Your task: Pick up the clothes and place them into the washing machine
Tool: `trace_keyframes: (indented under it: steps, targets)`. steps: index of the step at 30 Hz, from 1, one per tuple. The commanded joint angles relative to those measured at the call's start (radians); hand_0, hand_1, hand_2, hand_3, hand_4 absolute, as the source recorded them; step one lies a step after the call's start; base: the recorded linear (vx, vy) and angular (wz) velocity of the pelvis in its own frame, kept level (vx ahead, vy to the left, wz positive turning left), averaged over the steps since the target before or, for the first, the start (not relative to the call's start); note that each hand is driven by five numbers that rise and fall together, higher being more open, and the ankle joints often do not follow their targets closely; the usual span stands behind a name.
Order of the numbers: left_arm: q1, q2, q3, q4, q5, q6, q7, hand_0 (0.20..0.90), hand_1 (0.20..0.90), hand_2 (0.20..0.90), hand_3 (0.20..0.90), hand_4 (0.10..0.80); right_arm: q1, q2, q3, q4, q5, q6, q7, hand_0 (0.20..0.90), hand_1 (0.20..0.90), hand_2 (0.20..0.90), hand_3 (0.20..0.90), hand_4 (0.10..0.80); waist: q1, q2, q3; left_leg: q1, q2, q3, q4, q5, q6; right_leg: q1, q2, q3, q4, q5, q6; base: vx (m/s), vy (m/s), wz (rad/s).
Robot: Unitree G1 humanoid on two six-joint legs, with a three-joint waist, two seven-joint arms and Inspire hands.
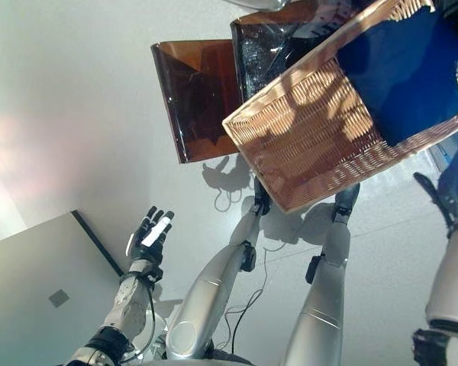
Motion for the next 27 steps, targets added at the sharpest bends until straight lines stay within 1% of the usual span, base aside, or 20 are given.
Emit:
trace_keyframes:
  steps: [1,6,8,9,10,11,12,13,14,15,16,17,19,20,21,22,23,24,27]
  targets:
    - [0.054,0.101,0.03,0.021,-0.051,-0.057,0.056,0.9,0.9,0.9,0.9,0.8,-0.115,-0.197,0.22,-0.12,-0.074,-0.125,-0.023,0.2,0.2,0.2,0.2,0.3,-0.003,0.037,-0.031,0.041,0.021,-0.032,-0.009,-0.037,-0.129,-0.056,0.037,-0.025,0.198,-0.149,-0.005,-0.002,-0.005,0.07]
    - [0.058,0.109,0.027,0.017,-0.055,-0.063,0.062,0.9,0.9,0.9,0.9,0.8,-0.096,-0.185,0.209,-0.116,-0.098,-0.109,-0.047,0.2,0.2,0.2,0.2,0.3,-0.005,0.035,-0.041,0.045,0.022,-0.03,-0.009,-0.048,-0.128,-0.053,0.04,-0.023,0.193,-0.156,-0.004,0.02,0.003,0.03]
    - [0.054,0.115,0.028,0.014,-0.049,-0.062,0.064,0.9,0.9,0.9,0.9,0.8,-0.077,-0.178,0.207,-0.1,-0.113,-0.092,-0.055,0.2,0.2,0.2,0.2,0.3,-0.003,0.037,-0.045,0.051,0.022,-0.031,-0.009,-0.051,-0.128,-0.045,0.04,-0.024,0.188,-0.155,-0.003,0.02,0.004,0.0]
    - [0.053,0.116,0.028,0.006,-0.049,-0.065,0.064,0.9,0.9,0.9,0.9,0.8,-0.07,-0.174,0.207,-0.1,-0.118,-0.082,-0.053,0.2,0.2,0.2,0.2,0.3,-0.003,0.038,-0.044,0.048,0.023,-0.028,-0.009,-0.042,-0.127,-0.046,0.041,-0.026,0.185,-0.143,-0.005,0.0,0.0,0.0]
    - [0.056,0.115,0.031,0.006,-0.048,-0.064,0.067,0.9,0.9,0.9,0.9,0.8,-0.061,-0.176,0.201,-0.094,-0.123,-0.072,-0.057,0.82,0.82,0.82,0.82,0.743,-0.004,0.039,-0.044,0.051,0.022,-0.028,-0.009,-0.043,-0.127,-0.039,0.041,-0.029,0.183,-0.145,-0.005,0.0,0.0,0.0]
    - [0.057,0.122,0.033,0.007,-0.046,-0.062,0.069,0.9,0.9,0.9,0.9,0.8,-0.061,-0.181,0.201,-0.073,-0.135,-0.055,-0.068,0.9,0.9,0.9,0.9,0.8,-0.005,0.037,-0.046,0.055,0.022,-0.029,-0.009,-0.044,-0.128,-0.033,0.042,-0.032,0.179,-0.145,-0.006,0.037,-0.001,0.0]
    - [0.058,0.125,0.035,0.008,-0.044,-0.061,0.07,0.9,0.9,0.9,0.9,0.8,-0.055,-0.181,0.211,-0.049,-0.152,-0.021,-0.075,0.9,0.9,0.9,0.9,0.8,-0.004,0.034,-0.048,0.06,0.022,-0.029,-0.009,-0.051,-0.128,-0.026,0.041,-0.035,0.177,-0.151,-0.005,0.0,0.0,0.0]
    - [0.059,0.127,0.038,0.012,-0.042,-0.058,0.074,0.9,0.9,0.9,0.9,0.8,-0.058,-0.185,0.217,-0.024,-0.161,-0.005,-0.083,0.9,0.9,0.9,0.9,0.8,-0.005,0.034,-0.046,0.061,0.022,-0.028,-0.009,-0.046,-0.127,-0.023,0.042,-0.037,0.173,-0.141,-0.006,0.0,0.0,0.0]
    - [0.059,0.126,0.037,0.012,-0.041,-0.058,0.075,0.9,0.9,0.9,0.9,0.8,-0.06,-0.185,0.219,-0.022,-0.161,-0.005,-0.083,0.9,0.9,0.9,0.9,0.8,-0.004,0.035,-0.047,0.065,0.022,-0.028,-0.009,-0.053,-0.127,-0.019,0.042,-0.037,0.172,-0.149,-0.005,0.0,0.0,0.0]
    - [0.059,0.134,0.041,-0.001,-0.034,-0.059,0.073,0.9,0.9,0.9,0.9,0.8,-0.051,-0.185,0.253,0.014,-0.219,0.072,-0.079,0.9,0.9,0.9,0.9,0.8,-0.005,0.03,-0.046,0.066,0.022,-0.026,-0.009,-0.052,-0.127,-0.014,0.044,-0.036,0.167,-0.145,-0.005,0.0,0.0,0.0]
    - [0.06,0.136,0.042,-0.006,-0.033,-0.059,0.073,0.9,0.9,0.9,0.9,0.8,-0.045,-0.182,0.266,0.025,-0.241,0.111,-0.067,0.9,0.9,0.9,0.9,0.8,-0.006,0.027,-0.045,0.066,0.024,-0.025,-0.009,-0.052,-0.126,-0.012,0.045,-0.037,0.163,-0.142,-0.005,-0.056,-0.023,0.02]
    - [0.061,0.144,0.041,-0.014,-0.029,-0.06,0.072,0.9,0.9,0.9,0.9,0.8,-0.048,-0.188,0.305,0.061,-0.303,0.179,-0.07,0.9,0.9,0.9,0.9,0.8,-0.006,0.022,-0.041,0.064,0.024,-0.024,-0.009,-0.044,-0.125,-0.013,0.046,-0.039,0.16,-0.133,-0.006,-0.06,-0.026,0.02]
    - [0.061,0.156,0.039,-0.032,-0.02,-0.053,0.059,0.9,0.9,0.9,0.9,0.8,-0.06,-0.187,0.429,0.126,-0.498,0.314,-0.08,0.9,0.9,0.9,0.9,0.8,-0.003,0.018,-0.035,0.062,0.024,-0.02,-0.009,-0.04,-0.123,-0.015,0.045,-0.042,0.156,-0.123,-0.007,-0.036,-0.022,0.06]
    - [0.061,0.154,0.038,-0.032,-0.02,-0.053,0.059,0.9,0.9,0.9,0.9,0.8,-0.066,-0.187,0.436,0.128,-0.498,0.316,-0.081,0.9,0.9,0.9,0.9,0.8,-0.003,0.02,-0.035,0.065,0.024,-0.021,-0.009,-0.047,-0.123,-0.012,0.044,-0.042,0.158,-0.131,-0.005,-0.021,-0.024,0.08]
    - [0.064,0.168,0.044,-0.065,-0.013,-0.054,0.043,0.9,0.9,0.9,0.9,0.8,-0.063,-0.186,0.511,0.149,-0.657,0.403,-0.095,0.9,0.9,0.9,0.9,0.8,-0.002,0.019,-0.027,0.064,0.023,-0.018,-0.009,-0.044,-0.122,-0.012,0.045,-0.044,0.157,-0.127,-0.006,-0.016,-0.015,0.04]
    - [0.066,0.172,0.045,-0.08,-0.015,-0.055,0.039,0.9,0.9,0.9,0.9,0.8,-0.062,-0.192,0.532,0.16,-0.713,0.435,-0.119,0.9,0.9,0.9,0.9,0.8,-0.001,0.018,-0.026,0.064,0.023,-0.019,-0.009,-0.042,-0.121,-0.012,0.044,-0.047,0.156,-0.125,-0.006,-0.04,-0.017,0.01]
    - [0.066,0.17,0.045,-0.081,-0.015,-0.054,0.04,0.9,0.9,0.9,0.9,0.8,-0.066,-0.191,0.536,0.16,-0.715,0.437,-0.121,0.9,0.9,0.9,0.9,0.8,-0.001,0.02,-0.026,0.063,0.023,-0.019,-0.009,-0.042,-0.121,-0.012,0.045,-0.047,0.155,-0.124,-0.006,-0.048,-0.008,-0.02]
    - [0.066,0.174,0.06,-0.09,-0.011,-0.056,0.04,0.9,0.9,0.9,0.9,0.8,-0.063,-0.193,0.556,0.163,-0.798,0.474,-0.155,0.9,0.9,0.9,0.9,0.8,-0.001,0.016,-0.025,0.057,0.022,-0.023,-0.009,-0.032,-0.119,-0.018,0.047,-0.047,0.15,-0.112,-0.009,-0.041,-0.001,-0.01]
    - [0.063,0.162,0.074,-0.075,-0.022,-0.054,0.049,0.9,0.9,0.9,0.9,0.8,-0.057,-0.207,0.563,0.173,-0.861,0.504,-0.211,0.9,0.9,0.9,0.9,0.8,0.001,0.012,-0.031,0.059,0.019,-0.026,-0.009,-0.037,-0.119,-0.013,0.048,-0.048,0.144,-0.114,-0.009,0.0,0.0,0.0]
